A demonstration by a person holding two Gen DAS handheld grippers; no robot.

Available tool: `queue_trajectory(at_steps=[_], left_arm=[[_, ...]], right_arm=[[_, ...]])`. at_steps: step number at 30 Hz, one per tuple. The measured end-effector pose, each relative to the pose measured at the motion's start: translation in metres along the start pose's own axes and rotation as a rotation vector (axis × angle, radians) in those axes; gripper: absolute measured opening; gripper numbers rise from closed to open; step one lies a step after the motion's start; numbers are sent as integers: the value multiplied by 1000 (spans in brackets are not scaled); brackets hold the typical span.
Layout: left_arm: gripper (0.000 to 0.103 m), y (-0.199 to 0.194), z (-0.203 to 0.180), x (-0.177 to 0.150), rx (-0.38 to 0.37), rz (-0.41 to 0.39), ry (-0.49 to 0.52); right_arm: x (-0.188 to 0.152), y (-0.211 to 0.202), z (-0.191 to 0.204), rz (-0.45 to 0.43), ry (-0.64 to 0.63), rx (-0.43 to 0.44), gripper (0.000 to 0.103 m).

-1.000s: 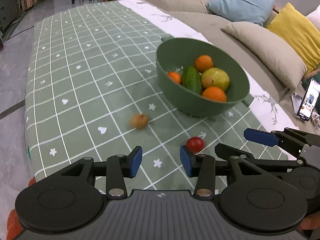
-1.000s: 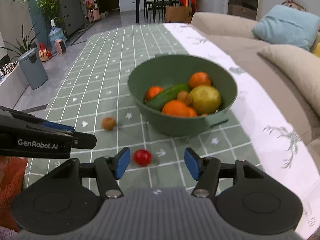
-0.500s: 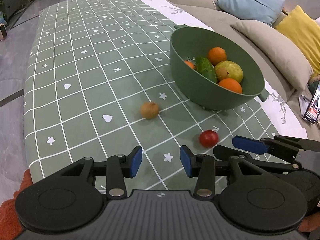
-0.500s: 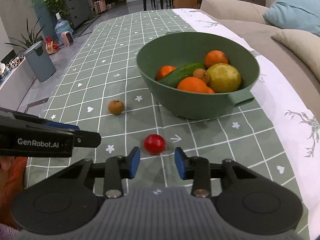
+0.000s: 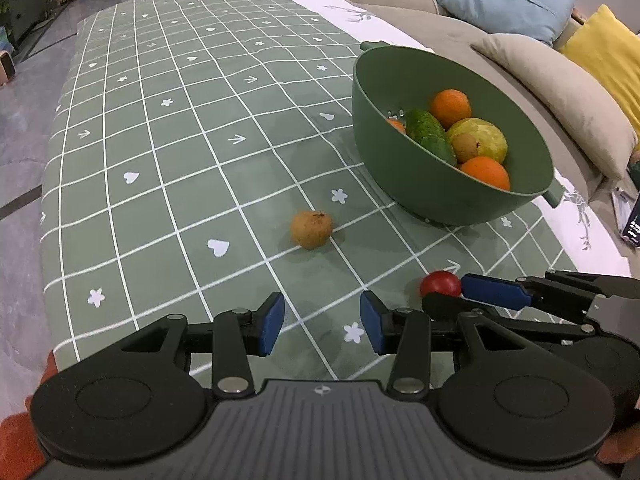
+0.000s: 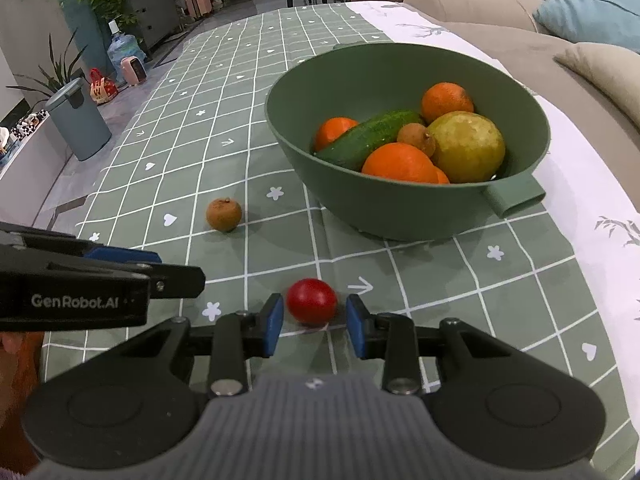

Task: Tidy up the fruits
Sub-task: 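Withdraw both tools toward the last brown fruit and red tomato, then grasp the brown fruit with the left tool while the right tool grasps the red tomato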

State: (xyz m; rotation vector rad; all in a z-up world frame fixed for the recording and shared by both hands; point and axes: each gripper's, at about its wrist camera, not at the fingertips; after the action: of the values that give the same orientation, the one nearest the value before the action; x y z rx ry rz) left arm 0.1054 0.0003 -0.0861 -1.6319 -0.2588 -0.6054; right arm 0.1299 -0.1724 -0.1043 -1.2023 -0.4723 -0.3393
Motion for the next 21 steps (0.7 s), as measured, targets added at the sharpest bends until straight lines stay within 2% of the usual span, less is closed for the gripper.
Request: queue_trajectory(at_steps=[4, 14, 21], left_arm=[[52, 6, 2, 4, 7, -6, 4], [52, 20, 2, 22, 55, -34, 47], [52, 31, 0, 30, 59, -31, 71]], right_arm=[[1, 4, -1, 10, 4, 7, 25], [12, 0, -7, -32, 18, -24, 24], [16, -1, -18, -48, 49, -51, 24]])
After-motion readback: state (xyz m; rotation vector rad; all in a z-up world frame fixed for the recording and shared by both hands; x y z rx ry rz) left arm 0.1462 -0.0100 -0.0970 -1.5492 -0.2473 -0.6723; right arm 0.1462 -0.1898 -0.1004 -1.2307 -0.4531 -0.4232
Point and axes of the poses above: each gripper's, at about its wrist camera, not at the fingertips, and y roughly the way its jaws point, z to its left, x to its top, and after that the axes turned 12 degrees about y, right-handed
